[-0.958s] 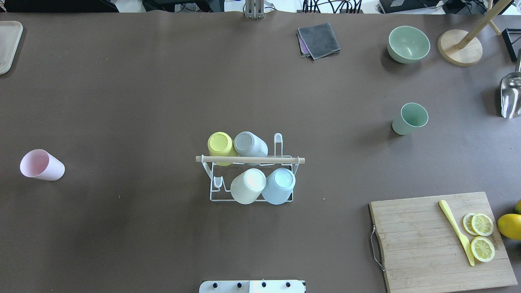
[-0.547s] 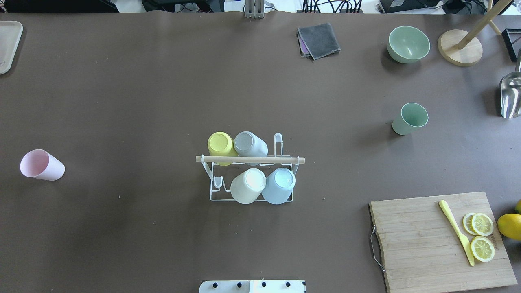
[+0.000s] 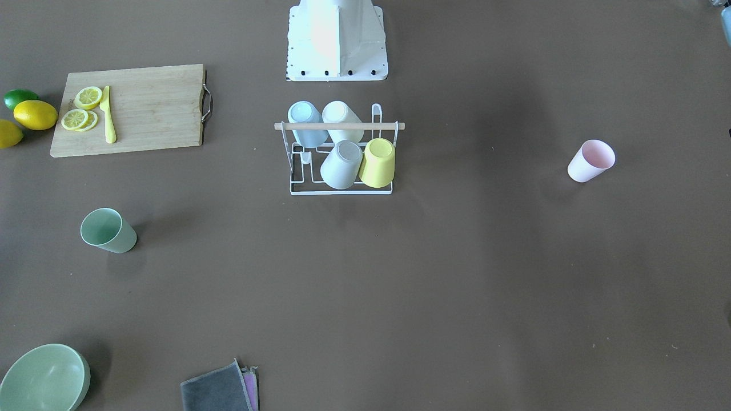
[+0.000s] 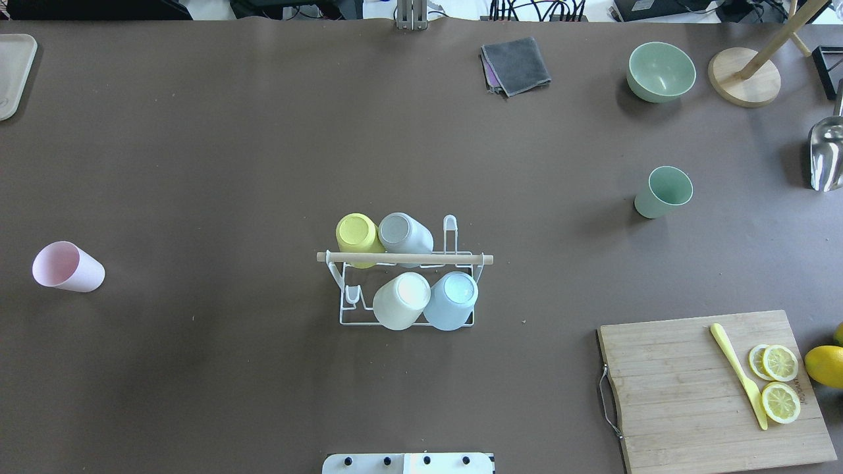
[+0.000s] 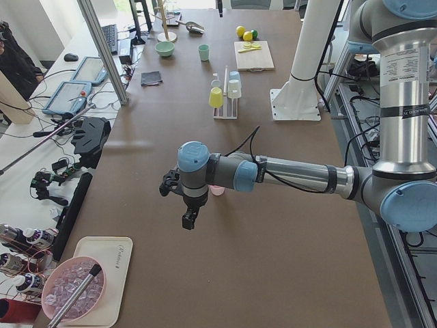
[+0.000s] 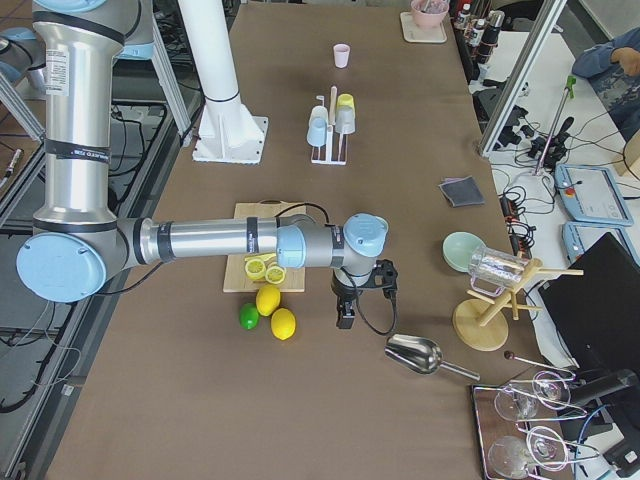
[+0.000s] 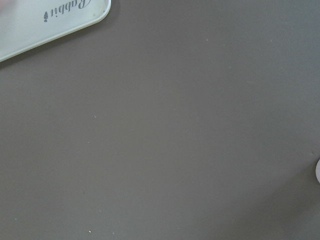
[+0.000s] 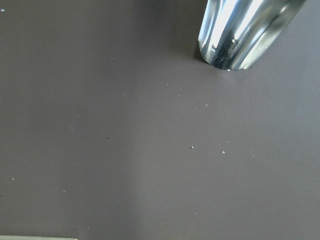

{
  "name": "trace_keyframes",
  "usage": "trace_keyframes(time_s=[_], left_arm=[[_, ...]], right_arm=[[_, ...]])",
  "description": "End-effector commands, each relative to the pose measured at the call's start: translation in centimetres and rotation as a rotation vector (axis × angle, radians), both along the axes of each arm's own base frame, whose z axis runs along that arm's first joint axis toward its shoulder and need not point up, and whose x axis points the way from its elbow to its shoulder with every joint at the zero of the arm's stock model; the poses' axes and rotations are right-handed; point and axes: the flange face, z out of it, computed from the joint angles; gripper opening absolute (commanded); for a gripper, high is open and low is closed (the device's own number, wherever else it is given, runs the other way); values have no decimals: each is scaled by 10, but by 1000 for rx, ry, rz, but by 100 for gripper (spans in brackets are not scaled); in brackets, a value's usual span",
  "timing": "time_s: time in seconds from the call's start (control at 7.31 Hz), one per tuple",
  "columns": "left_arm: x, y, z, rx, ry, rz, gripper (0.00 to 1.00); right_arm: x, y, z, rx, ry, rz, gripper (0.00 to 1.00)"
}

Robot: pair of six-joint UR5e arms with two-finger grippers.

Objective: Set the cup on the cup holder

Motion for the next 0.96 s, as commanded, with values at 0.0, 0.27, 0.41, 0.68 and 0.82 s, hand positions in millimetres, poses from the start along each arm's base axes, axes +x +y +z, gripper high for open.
trace_keyframes(time_s=[0.0,0.27,0.41,0.68,0.82], left_arm=[[1,0,1,-3,0,1,98],[1,0,0,-2,0,1,98],[1,0,0,-3,0,1,98],[1,0,0,-3,0,1,98],[0,0,0,-3,0,0,98]], right_arm=[[-46,-17,-43,96,23,-90,100],[-100,-44,-86,140,37,-176,100],[-124,-66,-122,132,58,-204,100],[-176,-85,-171,189,127,-275,100],[-203,-87,-185,219,138,-312,100]])
